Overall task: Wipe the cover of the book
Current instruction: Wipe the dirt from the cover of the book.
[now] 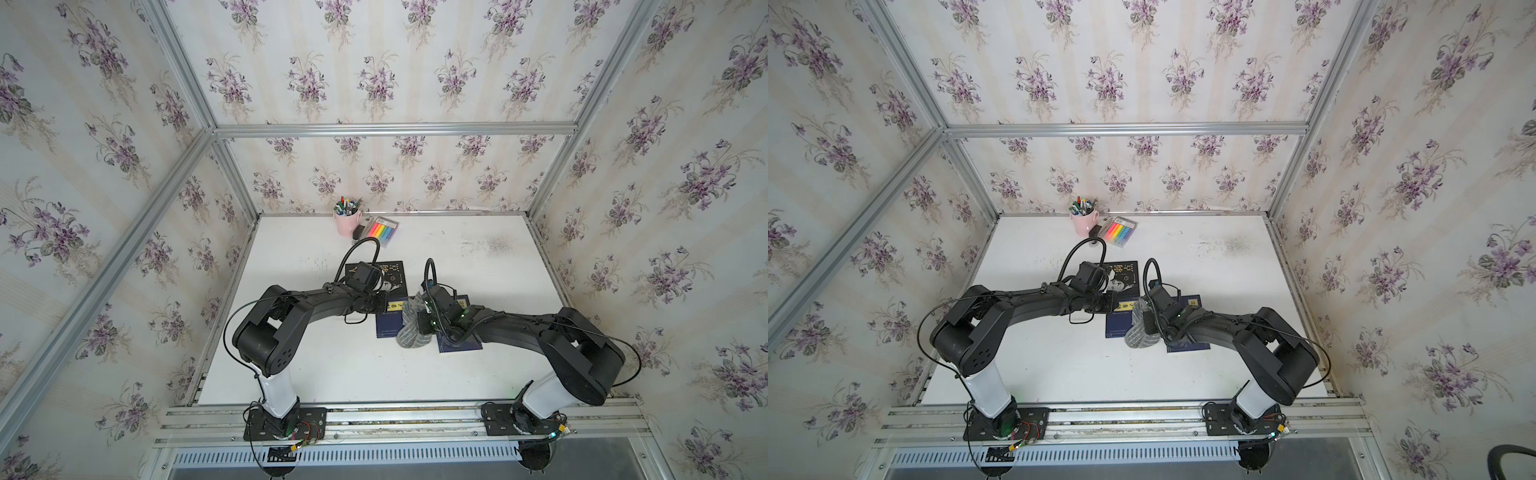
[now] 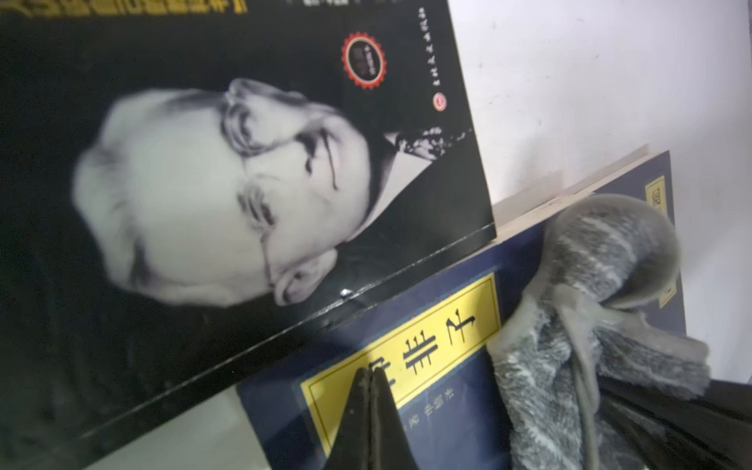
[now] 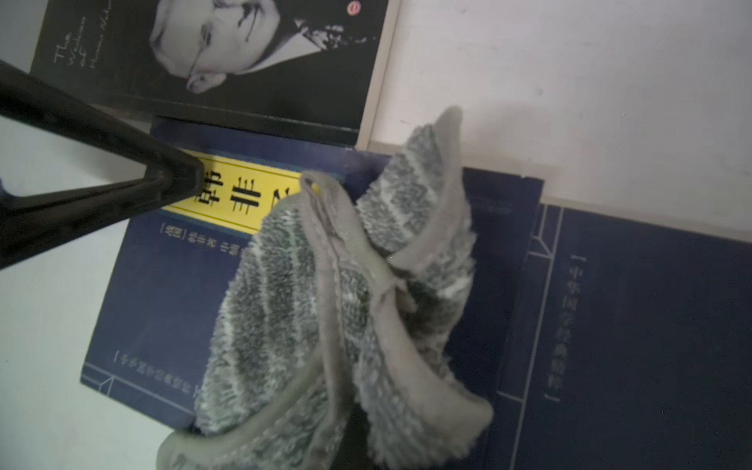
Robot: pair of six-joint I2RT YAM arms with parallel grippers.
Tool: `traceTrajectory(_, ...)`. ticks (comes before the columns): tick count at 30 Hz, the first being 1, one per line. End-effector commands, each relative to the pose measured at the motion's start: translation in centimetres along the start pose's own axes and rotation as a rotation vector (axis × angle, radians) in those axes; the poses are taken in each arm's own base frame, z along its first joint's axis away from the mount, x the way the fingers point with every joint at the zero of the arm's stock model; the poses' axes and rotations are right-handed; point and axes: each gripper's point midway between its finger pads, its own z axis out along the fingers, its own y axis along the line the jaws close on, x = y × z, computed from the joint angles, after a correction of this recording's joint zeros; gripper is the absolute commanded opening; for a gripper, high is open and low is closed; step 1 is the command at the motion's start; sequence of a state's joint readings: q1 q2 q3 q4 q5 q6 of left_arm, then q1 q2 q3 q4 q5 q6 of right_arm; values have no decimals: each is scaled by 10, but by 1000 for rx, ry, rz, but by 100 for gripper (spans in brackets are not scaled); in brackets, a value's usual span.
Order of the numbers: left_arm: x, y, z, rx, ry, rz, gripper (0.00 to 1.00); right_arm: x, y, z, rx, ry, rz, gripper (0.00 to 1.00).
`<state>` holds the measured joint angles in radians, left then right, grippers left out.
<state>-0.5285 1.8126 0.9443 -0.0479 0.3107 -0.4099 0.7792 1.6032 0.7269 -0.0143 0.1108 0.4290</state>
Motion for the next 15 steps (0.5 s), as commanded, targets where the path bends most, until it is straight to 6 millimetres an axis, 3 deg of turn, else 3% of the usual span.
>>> traceTrajectory(1, 26, 20, 4, -75, 87, -21, 0, 22, -30, 6, 153, 73, 11, 0)
traceTrajectory(9, 30, 27, 1, -82, 91, -22, 0, 16, -38, 3, 196, 73, 20, 0)
traceTrajectory(15, 36, 35, 1, -88, 100, -33, 0, 8, -12, 15, 96, 97, 25, 0)
